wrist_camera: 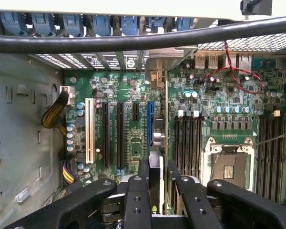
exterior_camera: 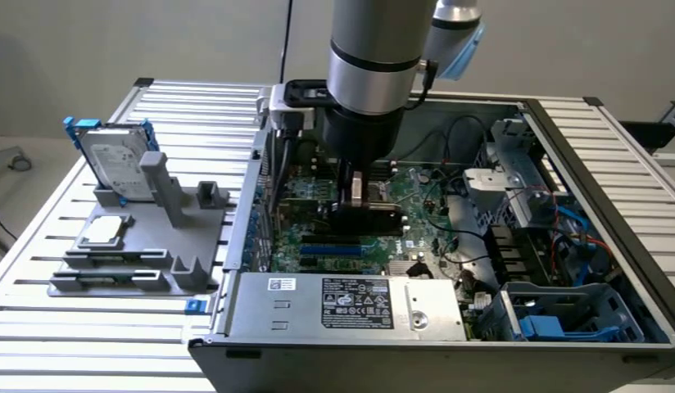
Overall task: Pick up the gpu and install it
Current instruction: 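Insert the gpu into the slot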
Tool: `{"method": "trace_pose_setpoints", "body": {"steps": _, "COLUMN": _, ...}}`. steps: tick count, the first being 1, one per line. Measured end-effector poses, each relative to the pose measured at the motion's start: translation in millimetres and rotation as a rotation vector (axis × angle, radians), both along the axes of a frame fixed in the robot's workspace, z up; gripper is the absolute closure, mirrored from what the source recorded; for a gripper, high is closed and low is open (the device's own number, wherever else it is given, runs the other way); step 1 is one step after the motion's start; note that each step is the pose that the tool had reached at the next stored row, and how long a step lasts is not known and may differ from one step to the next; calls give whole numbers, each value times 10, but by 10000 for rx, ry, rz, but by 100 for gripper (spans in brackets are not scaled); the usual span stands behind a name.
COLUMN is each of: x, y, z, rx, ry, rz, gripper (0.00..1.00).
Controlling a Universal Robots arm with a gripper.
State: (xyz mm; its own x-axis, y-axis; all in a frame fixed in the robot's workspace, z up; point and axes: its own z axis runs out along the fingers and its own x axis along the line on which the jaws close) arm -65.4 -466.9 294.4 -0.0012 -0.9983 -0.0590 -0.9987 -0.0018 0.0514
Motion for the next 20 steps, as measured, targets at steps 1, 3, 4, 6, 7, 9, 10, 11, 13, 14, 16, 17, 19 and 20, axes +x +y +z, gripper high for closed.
{"method": "trace_pose_setpoints", "body": {"steps": 1, "x": -2, "y": -5, "z": -2, "rx": -6, "ry": 22, "rz": -1, "gripper": 74}}
{"method": "trace_pose_setpoints", "body": {"steps": 3, "x": -3, "y": -10, "z": -12, "rx": -10, "ry": 56, "rz": -2, "gripper": 74}}
{"method": "trace_pose_setpoints", "body": {"steps": 4, "x": -3, "y": -10, "z": -20, "rx": -10, "ry": 74, "rz": -2, "gripper": 74}}
{"method": "trace_pose_setpoints", "body": {"steps": 6, "x": -2, "y": -12, "z": -37, "rx": -11, "ry": 104, "rz": -1, "gripper": 74}}
{"method": "trace_pose_setpoints", "body": {"steps": 7, "x": -3, "y": -13, "z": -49, "rx": -10, "ry": 119, "rz": -2, "gripper": 74}}
{"method": "trace_pose_setpoints", "body": {"steps": 9, "x": -4, "y": -14, "z": -71, "rx": -11, "ry": 152, "rz": -2, "gripper": 74}}
{"method": "trace_pose_setpoints", "body": {"steps": 10, "x": -4, "y": -16, "z": -76, "rx": -12, "ry": 172, "rz": -1, "gripper": 74}}
{"method": "trace_pose_setpoints", "body": {"steps": 11, "x": -4, "y": -18, "z": -75, "rx": -14, "ry": 188, "rz": 0, "gripper": 74}}
{"method": "trace_pose_setpoints", "body": {"steps": 13, "x": -5, "y": -18, "z": -77, "rx": -14, "ry": 190, "rz": -1, "gripper": 74}}
{"method": "trace_pose_setpoints", "body": {"steps": 14, "x": -5, "y": -19, "z": -82, "rx": -11, "ry": 190, "rz": -1, "gripper": 74}}
{"method": "trace_pose_setpoints", "body": {"steps": 16, "x": -7, "y": -20, "z": -99, "rx": -11, "ry": 190, "rz": -1, "gripper": 74}}
{"method": "trace_pose_setpoints", "body": {"steps": 17, "x": -11, "y": -20, "z": -109, "rx": -13, "ry": 191, "rz": 0, "gripper": 74}}
{"method": "trace_pose_setpoints", "body": {"steps": 19, "x": -20, "y": -20, "z": -128, "rx": -12, "ry": 190, "rz": 1, "gripper": 74}}
{"method": "trace_pose_setpoints", "body": {"steps": 20, "x": -25, "y": -20, "z": -136, "rx": -12, "ry": 190, "rz": -1, "gripper": 74}}
